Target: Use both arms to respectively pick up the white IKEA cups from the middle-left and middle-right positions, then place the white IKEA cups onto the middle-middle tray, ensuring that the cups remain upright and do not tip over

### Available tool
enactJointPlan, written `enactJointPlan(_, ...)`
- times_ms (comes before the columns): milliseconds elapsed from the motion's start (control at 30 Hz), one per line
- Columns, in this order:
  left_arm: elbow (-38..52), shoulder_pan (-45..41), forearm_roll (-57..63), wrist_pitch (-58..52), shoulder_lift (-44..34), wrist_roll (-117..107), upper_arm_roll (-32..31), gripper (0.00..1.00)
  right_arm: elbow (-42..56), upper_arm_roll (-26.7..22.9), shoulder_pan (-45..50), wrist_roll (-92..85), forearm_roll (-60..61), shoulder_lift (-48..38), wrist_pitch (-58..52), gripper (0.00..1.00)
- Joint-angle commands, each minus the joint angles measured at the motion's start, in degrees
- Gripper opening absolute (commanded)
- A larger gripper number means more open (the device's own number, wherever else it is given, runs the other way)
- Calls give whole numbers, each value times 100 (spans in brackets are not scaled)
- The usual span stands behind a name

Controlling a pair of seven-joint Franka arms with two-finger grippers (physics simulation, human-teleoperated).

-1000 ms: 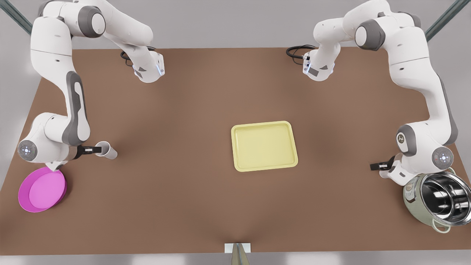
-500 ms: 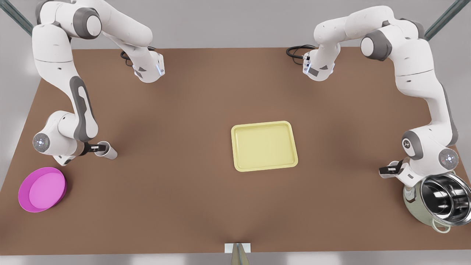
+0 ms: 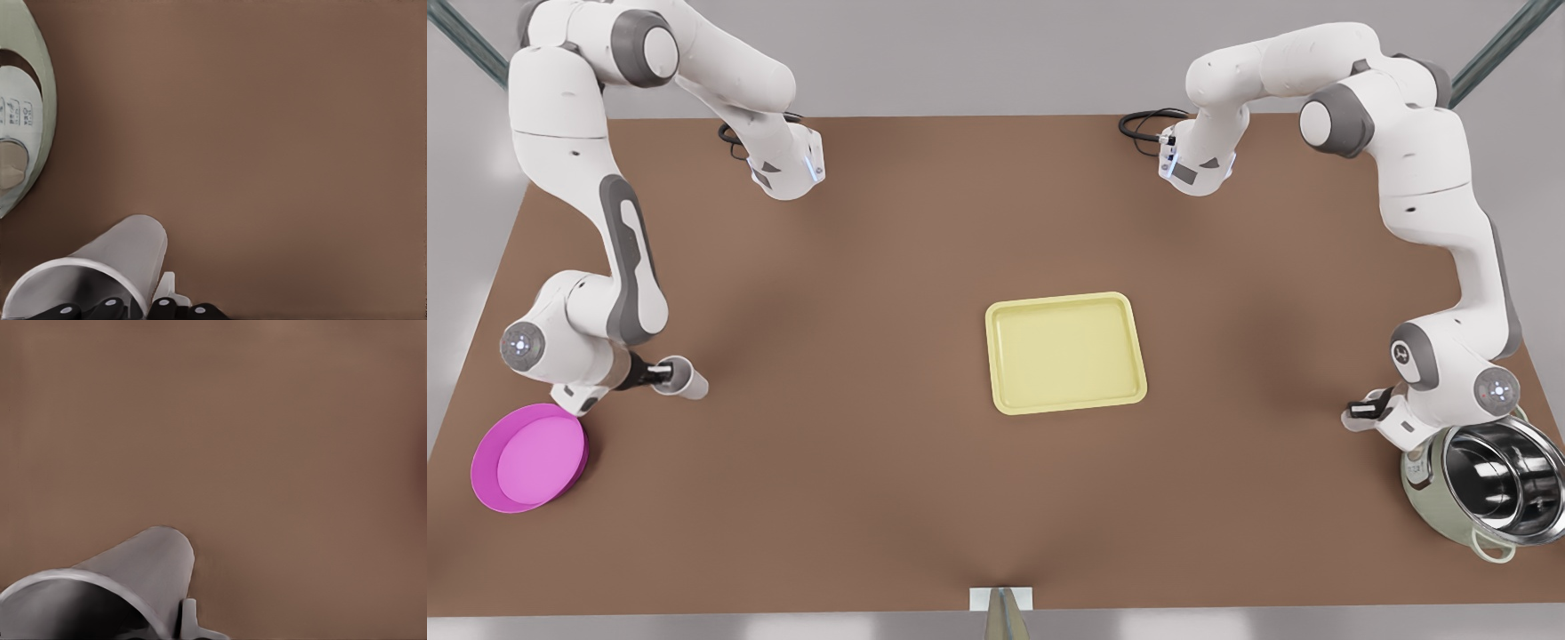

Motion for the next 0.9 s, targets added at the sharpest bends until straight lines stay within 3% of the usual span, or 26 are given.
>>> enactJointPlan(0, 4, -7, -109, -29, -24, 302, -6, 21, 113, 377, 28, 236, 157, -132, -556, 21)
enactJointPlan(67, 4, -16, -92, -28, -24, 294, -6, 21, 306, 1413, 151, 1737, 139, -246, -583, 21)
enactJointPlan(100, -14, -95, -100, -64, -261, 206, -6, 21, 605, 1520, 765, 2749, 78, -185, -583, 21)
enactJointPlan(200, -259, -1219, -92, -802, -1078, -954, -6, 21, 1370, 1511, 1900, 4815, -230, 166, -574, 21)
enactJointPlan(300, -189, -2371, -100, -793, -1096, -2123, -146, 21, 2082, 1511, 2638, 6204, -792, 720, -574, 21)
enactJointPlan(400, -146, -2643, -57, -793, -1052, -4152, -1456, 21, 2407, 1503, 3016, 6688, -995, 1045, -521, 21)
enactJointPlan(500, -172, -3505, -65, -837, -894, -5507, -1465, 21, 2864, 1468, 3368, 7294, -1241, 1424, -521, 21)
enactJointPlan(600, -717, -3356, 163, -187, -973, -5542, -1676, 21, 2873, 1450, 3597, 7532, -1416, 1547, -469, 21)
enactJointPlan(867, -989, -3294, 365, -196, -911, -6043, -1667, 21, 3383, 1415, 4256, 8754, -1751, 2065, 15, 21)
